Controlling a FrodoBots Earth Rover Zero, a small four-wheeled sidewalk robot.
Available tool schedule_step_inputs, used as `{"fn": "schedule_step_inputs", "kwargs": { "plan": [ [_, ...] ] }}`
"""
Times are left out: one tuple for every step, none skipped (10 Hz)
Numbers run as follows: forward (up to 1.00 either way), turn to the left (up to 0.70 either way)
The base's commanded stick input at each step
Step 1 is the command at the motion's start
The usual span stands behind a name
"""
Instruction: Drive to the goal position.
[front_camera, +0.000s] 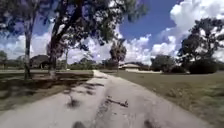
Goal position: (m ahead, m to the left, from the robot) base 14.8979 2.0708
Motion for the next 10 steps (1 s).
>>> {"fn": "schedule_step_inputs", "kwargs": {
  "plan": [
    [-0.7, 0.0],
    [-0.7, 0.0],
    [-0.7, 0.0],
    [-0.35, 0.0],
    [0.0, 0.0],
    [0.0, 0.0],
    [0.0, 0.0],
    [0.0, 0.0],
    [0.0, 0.0],
    [0.0, 0.0]
  ]
}}
